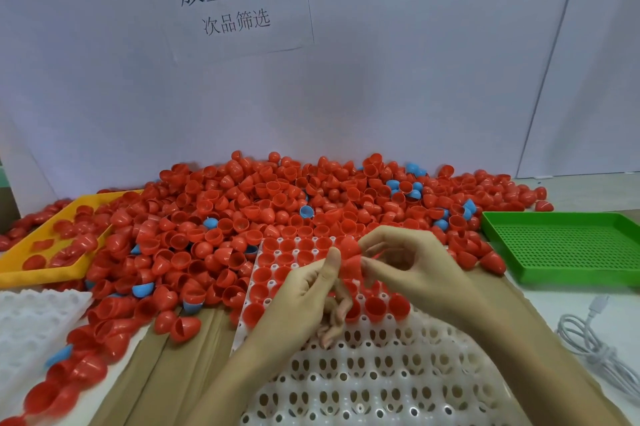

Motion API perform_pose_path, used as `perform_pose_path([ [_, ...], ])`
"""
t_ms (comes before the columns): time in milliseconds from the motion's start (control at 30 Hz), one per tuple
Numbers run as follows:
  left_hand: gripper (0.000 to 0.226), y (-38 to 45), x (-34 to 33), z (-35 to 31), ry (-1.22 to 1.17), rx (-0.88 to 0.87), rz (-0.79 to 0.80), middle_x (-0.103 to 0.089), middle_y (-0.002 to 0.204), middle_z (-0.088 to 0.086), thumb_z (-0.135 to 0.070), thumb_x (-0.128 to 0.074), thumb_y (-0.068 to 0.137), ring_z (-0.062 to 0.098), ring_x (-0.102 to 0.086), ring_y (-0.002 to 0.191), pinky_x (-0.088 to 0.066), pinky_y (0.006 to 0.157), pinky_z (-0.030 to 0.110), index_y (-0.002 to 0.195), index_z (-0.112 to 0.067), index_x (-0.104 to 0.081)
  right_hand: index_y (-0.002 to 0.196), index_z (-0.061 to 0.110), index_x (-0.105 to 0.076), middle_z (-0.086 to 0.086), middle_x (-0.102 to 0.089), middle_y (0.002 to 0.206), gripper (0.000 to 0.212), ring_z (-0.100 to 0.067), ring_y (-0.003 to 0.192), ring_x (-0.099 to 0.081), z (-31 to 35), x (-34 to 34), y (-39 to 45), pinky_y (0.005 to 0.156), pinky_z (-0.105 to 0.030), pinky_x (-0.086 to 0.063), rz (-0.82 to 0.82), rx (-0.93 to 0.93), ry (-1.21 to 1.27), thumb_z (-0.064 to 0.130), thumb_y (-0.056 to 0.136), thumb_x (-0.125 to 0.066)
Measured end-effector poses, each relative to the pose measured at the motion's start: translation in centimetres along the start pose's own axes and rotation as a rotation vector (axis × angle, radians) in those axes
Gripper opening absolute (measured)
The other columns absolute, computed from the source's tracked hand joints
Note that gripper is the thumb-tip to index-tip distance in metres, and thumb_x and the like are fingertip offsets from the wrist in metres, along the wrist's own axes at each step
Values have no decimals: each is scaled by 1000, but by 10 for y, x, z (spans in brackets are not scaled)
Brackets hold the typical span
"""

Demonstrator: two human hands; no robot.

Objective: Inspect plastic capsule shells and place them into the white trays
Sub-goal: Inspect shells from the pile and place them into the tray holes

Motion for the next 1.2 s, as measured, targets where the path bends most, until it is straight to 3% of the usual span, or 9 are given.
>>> perform_pose_path([
  [100, 51, 1, 3, 1, 7, -11, -33, -59, 67, 5, -72, -42, 100, 15, -51, 43, -44, 46, 20, 112, -31, -69, 102, 18, -77, -1, -80, 86, 6, -19, 71, -77, -12, 29, 1, 63, -23, -59, -14, -87, -81, 15, 96, -74],
  [200, 51, 2, 4, 5, -5, 19, -29, -58, 67, 7, -61, -42, 104, 16, -49, 42, -42, 43, 20, 108, -19, -70, 97, 19, -76, 1, -79, 80, 1, -16, 67, -76, -26, 56, -4, 66, -27, -61, 17, -164, -250, 19, 96, -75],
  [333, 45, 3, 3, 9, 58, 25, -12, -57, 65, 7, -50, -44, 108, 17, -48, 41, -41, 44, 20, 100, -14, -71, 94, 27, -77, 6, -79, 79, 3, -11, 68, -75, -42, 63, -12, 67, -22, -57, 217, -265, -412, 25, 94, -78],
  [433, 41, 4, 3, 10, 78, 29, 1, -57, 65, 6, -43, -46, 110, 16, -47, 41, -41, 44, 21, 97, -14, -72, 93, 30, -78, 9, -77, 83, 6, -11, 70, -75, -49, 58, -16, 68, -23, -59, 301, -309, -421, 31, 90, -83],
  [833, 42, 4, 0, 11, 93, 47, 26, -57, 66, 8, -40, -45, 110, 18, -50, 43, -42, 45, 20, 94, -13, -74, 90, 28, -80, 11, -75, 82, 3, -5, 70, -69, -55, 49, -14, 69, -22, -58, 334, -296, -437, 29, 91, -83],
  [1033, 41, 4, -1, 10, 113, 45, 34, -58, 66, 8, -41, -46, 110, 17, -51, 43, -42, 45, 20, 94, -15, -74, 89, 25, -79, 5, -76, 78, 10, -7, 63, -69, -51, 49, -13, 64, -19, -54, 314, -260, -359, 34, 94, -78],
  [1200, 39, 4, -1, 8, 63, 98, 56, -58, 71, 9, -38, -47, 110, 18, -53, 48, -45, 49, 21, 98, -12, -74, 77, 24, -75, 0, -70, 62, 34, -6, 51, -59, -35, 59, -5, 56, -18, -48, 63, -152, -366, 43, 102, -63],
])
Point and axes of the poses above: each hand's wrist, its own y-axis towards the middle knuckle, its own x-axis out of the back of the hand, z = x × y, the point moved 8 cm from there along y, towards the middle knuckle
